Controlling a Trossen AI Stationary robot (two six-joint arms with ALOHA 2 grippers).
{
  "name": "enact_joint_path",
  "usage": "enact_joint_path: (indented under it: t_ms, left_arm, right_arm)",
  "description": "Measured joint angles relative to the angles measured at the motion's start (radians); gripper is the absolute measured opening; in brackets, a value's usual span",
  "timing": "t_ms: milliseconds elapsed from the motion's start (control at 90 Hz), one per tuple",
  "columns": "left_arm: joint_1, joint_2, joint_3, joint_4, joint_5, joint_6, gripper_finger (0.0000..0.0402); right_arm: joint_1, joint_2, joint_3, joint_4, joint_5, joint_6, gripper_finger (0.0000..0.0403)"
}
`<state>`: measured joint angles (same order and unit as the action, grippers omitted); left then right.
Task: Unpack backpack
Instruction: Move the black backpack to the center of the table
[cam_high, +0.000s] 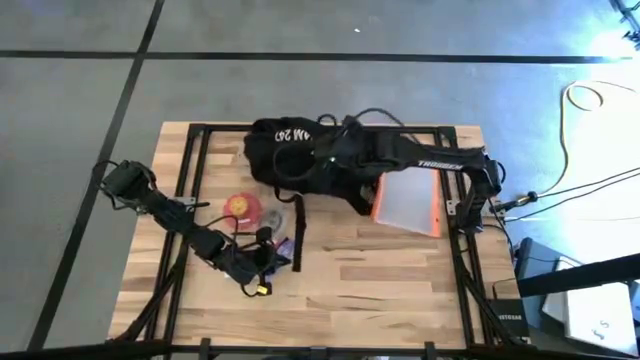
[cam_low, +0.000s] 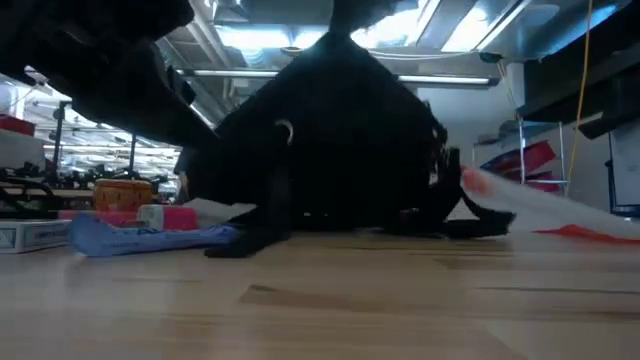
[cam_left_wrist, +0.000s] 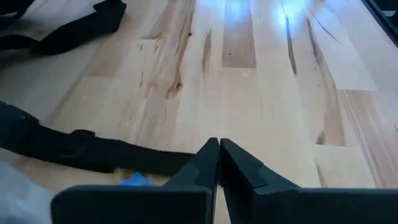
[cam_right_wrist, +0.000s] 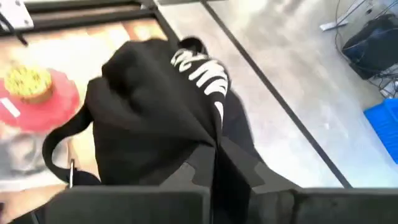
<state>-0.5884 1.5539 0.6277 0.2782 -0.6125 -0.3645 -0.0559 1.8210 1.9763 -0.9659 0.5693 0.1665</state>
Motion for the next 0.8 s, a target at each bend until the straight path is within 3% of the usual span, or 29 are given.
enact_joint_path:
  t_ms: [211, 522, 656, 800]
  left_arm:
    - [0.0, 0.0, 0.0, -0.006, -0.001, 0.01, 0.0]
    - [0.0, 0.0, 0.0, -0.005, -0.005, 0.021, 0.0]
    - [0.0, 0.0, 0.0, -0.006, -0.005, 0.026, 0.0]
    - [0.0, 0.0, 0.0, -0.006, -0.005, 0.031, 0.0]
  right_arm:
    - [-0.011, -0.001, 0.173, -0.073, 0.003, -0.013, 0.0]
    - [-0.002, -0.005, 0.38, -0.071, -0.083, 0.008, 0.0]
    - [0.016, -0.026, 0.371, -0.108, -0.12, 0.023, 0.0]
    - [0.057, -0.014, 0.37, -0.281, -0.192, 0.037, 0.0002]
